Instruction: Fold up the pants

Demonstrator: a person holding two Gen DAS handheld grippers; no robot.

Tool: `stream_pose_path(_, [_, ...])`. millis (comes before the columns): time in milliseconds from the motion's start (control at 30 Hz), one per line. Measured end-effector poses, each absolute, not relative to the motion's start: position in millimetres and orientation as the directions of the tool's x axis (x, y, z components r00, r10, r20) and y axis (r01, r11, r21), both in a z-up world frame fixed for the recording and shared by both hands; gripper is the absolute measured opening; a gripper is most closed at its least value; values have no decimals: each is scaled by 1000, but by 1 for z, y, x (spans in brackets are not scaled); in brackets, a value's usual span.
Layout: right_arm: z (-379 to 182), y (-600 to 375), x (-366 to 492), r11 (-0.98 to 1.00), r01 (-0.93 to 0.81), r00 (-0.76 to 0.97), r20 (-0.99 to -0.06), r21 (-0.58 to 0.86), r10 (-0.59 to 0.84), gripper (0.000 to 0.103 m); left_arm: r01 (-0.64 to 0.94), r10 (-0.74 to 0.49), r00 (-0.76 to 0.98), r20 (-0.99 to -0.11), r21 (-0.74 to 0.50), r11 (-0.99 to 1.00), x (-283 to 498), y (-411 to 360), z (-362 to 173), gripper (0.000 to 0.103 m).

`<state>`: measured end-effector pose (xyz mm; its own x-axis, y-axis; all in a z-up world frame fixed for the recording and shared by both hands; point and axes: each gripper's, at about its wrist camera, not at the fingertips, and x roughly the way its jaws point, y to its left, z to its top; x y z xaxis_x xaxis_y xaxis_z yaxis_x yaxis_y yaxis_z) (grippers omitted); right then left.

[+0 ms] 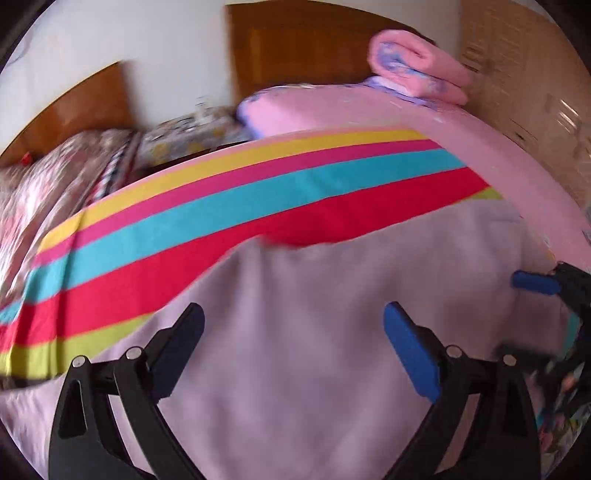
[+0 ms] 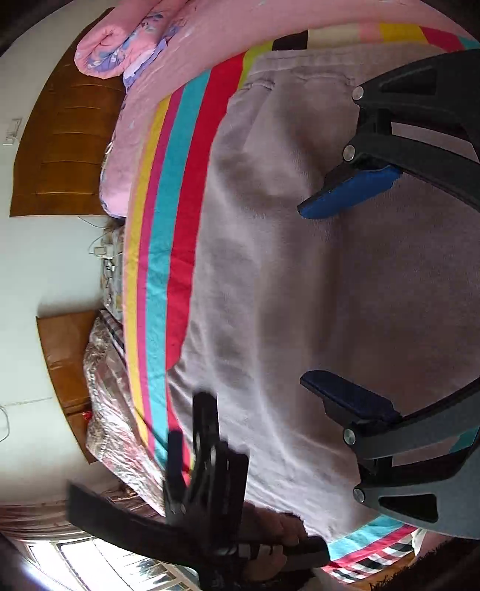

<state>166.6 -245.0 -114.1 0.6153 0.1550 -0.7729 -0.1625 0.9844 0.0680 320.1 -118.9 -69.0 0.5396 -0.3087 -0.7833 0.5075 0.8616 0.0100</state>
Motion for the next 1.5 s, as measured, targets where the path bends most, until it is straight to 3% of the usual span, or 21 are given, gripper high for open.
stream_pose_path(100, [-123, -250, 148, 981, -193, 577, -806, 20, 130, 82, 542, -317, 511, -799, 13, 840, 328, -171, -87, 97])
stream_pose_path(233, [-119, -271, 102, 974, -219, 584, -792, 57, 178, 82, 525, -262, 526, -809, 66, 849, 329, -202, -108, 102])
stream_pose_path(300, [-110, -280, 85, 971, -223, 603, -770, 87, 208, 82, 514, -285, 493, -822, 11, 858, 338, -198, -108, 102])
stream_pose_path(467, [-95, -276, 81, 965, -238, 670, -700, 114, 248, 83, 494, -259, 519, -815, 38, 869, 334, -194, -112, 102])
stream_pose_path(533, [-99, -273, 90, 963, -242, 659, -708, 120, 254, 85, 491, -258, 521, -814, 38, 870, 336, -191, -119, 102])
stream_pose_path(600, [-120, -275, 98, 964, -230, 580, -777, 132, 245, 86, 490, -256, 523, -813, 41, 871, 333, -188, -117, 102])
stream_pose_path(667, [-123, -275, 85, 960, -264, 601, -763, 90, 237, 86, 491, -261, 518, -815, 33, 871, 336, -187, -120, 102])
stream_pose_path(900, [-110, -293, 69, 952, -252, 562, -774, 176, 292, 85, 480, -253, 524, -813, 37, 876, 339, -190, -121, 102])
stream_pose_path(1100, [-90, -275, 97, 939, -286, 633, -698, 192, 335, 86, 479, -250, 528, -812, 41, 877, 340, -190, -121, 102])
stream_pose_path(1233, [-112, -256, 117, 929, -315, 550, -760, 197, 348, 87, 478, -249, 527, -813, 41, 877, 340, -190, -122, 102])
stream_pose_path(1333, [-118, -255, 104, 929, -343, 576, -749, 142, 327, 88, 476, -217, 533, -818, 78, 876, 331, -199, -115, 98])
stream_pose_path(1500, [-116, -265, 106, 928, -314, 572, -740, 202, 355, 88, 606, -375, 498, -782, 4, 795, 313, -246, -92, 99])
